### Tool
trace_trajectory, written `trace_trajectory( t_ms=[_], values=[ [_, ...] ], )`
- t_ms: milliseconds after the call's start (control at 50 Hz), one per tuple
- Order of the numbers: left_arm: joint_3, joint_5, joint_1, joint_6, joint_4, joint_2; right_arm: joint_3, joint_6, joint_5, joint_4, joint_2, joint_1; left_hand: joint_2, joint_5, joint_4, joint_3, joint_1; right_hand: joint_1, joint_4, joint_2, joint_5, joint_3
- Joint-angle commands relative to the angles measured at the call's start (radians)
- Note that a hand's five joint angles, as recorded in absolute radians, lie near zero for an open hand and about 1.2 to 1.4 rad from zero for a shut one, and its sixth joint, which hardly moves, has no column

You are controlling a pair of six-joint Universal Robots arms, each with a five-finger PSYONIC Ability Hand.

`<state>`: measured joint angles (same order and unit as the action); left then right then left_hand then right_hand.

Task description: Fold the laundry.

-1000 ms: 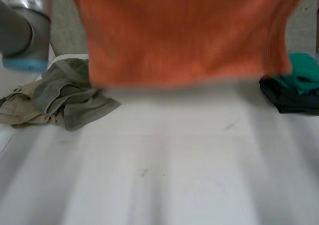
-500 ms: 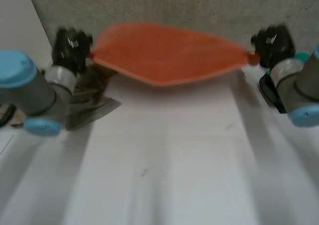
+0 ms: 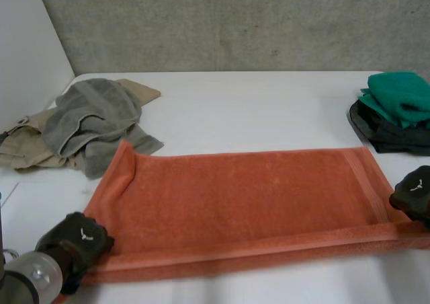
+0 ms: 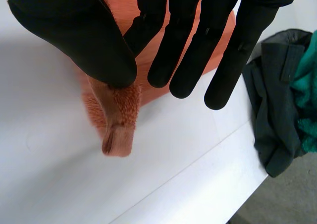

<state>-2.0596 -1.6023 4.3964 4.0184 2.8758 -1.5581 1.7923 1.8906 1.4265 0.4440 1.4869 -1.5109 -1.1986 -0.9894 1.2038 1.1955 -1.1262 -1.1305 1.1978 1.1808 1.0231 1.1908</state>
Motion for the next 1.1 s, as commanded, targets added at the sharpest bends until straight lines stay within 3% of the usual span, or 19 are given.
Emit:
trace_trajectory(
  t_ms=[20,100,220,460,480,500,520,540,560,600,740,800,900,1020,1100],
  values=[
    [0.179,0.004,-0.025,-0.010,0.242,-0.157,-0.100,0.120,0.000,-0.158,-0.171,-0.063,-0.198,-0.232,0.192,0.201,-0.270,-0.266,0.198,0.215,0.199,0.205],
    [0.315,-0.001,-0.048,-0.009,0.376,-0.313,-0.220,0.217,0.014,-0.312,-0.287,-0.164,-0.198,-0.232,0.192,0.201,-0.270,-0.266,0.198,0.215,0.199,0.205],
    [0.521,-0.004,-0.083,-0.012,0.408,-0.518,-0.350,0.252,0.035,-0.476,-0.442,-0.181,-0.198,-0.232,0.192,0.201,-0.270,-0.266,0.198,0.215,0.199,0.205],
    [0.855,-0.071,-0.089,-0.010,0.407,-0.779,-0.602,0.243,0.074,-0.551,-0.675,-0.203,-0.198,-0.232,0.192,0.201,-0.270,-0.266,0.198,0.215,0.199,0.205],
    [0.872,-0.070,-0.089,-0.012,0.407,-0.792,-0.617,0.243,0.083,-0.551,-0.689,-0.203,-0.198,-0.232,0.192,0.201,-0.270,0.085,-0.152,-0.135,-0.152,-0.145],
    [0.886,-0.073,-0.092,-0.009,0.405,-0.801,-0.632,0.242,0.097,-0.551,-0.700,-0.204,0.110,0.075,-0.115,-0.107,0.038,0.705,-0.772,-0.755,-0.772,-0.765],
    [0.898,-0.073,-0.094,-0.007,0.404,-0.809,-0.654,0.240,0.116,-0.544,-0.720,-0.210,0.610,0.576,-0.615,-0.607,0.538,0.956,-1.023,-1.006,-1.023,-1.016],
    [0.917,-0.067,-0.103,-0.005,0.402,-0.816,-0.659,0.240,0.124,-0.544,-0.723,-0.216,0.915,0.880,-0.920,-0.911,0.842,0.956,-1.023,-1.006,-1.023,-1.016],
    [0.923,-0.067,-0.110,-0.005,0.402,-0.815,-0.660,0.245,0.126,-0.544,-0.720,-0.222,0.819,0.784,-0.824,-0.816,0.746,0.956,-1.023,-1.006,-1.023,-1.016],
    [0.937,-0.068,-0.129,-0.016,0.407,-0.813,-0.660,0.268,0.135,-0.545,-0.688,-0.245,1.024,0.989,-1.029,-1.021,0.952,0.956,-1.023,-1.006,-1.023,-1.016],
    [0.906,-0.074,-0.153,-0.041,0.402,-0.705,-0.565,0.404,0.127,-0.536,-0.515,-0.242,1.024,0.989,-1.029,-1.021,0.952,0.956,-1.023,-1.006,-1.023,-1.016],
    [0.834,-0.068,-0.153,-0.094,0.408,-0.611,-0.479,0.482,0.085,-0.527,-0.412,-0.232,1.024,0.989,-1.029,-1.021,0.952,0.956,-1.023,-1.006,-1.023,-1.016],
    [0.705,-0.061,-0.146,-0.240,0.410,-0.479,-0.302,0.528,-0.093,-0.400,-0.245,-0.083,1.024,0.989,-1.029,-1.021,0.952,0.956,-1.023,-1.006,-1.023,-1.016],
    [0.586,-0.033,-0.143,-0.315,0.433,-0.422,-0.167,0.522,-0.241,-0.257,-0.220,0.059,1.024,0.989,-1.029,-1.021,0.952,0.755,-0.823,-0.806,-0.823,-0.816],
    [0.532,-0.013,-0.141,-0.315,0.477,-0.418,-0.097,0.518,-0.294,-0.303,-0.220,0.133,1.024,0.989,-1.029,-1.021,0.952,0.585,-0.652,-0.635,-0.652,-0.645]
  ],
)
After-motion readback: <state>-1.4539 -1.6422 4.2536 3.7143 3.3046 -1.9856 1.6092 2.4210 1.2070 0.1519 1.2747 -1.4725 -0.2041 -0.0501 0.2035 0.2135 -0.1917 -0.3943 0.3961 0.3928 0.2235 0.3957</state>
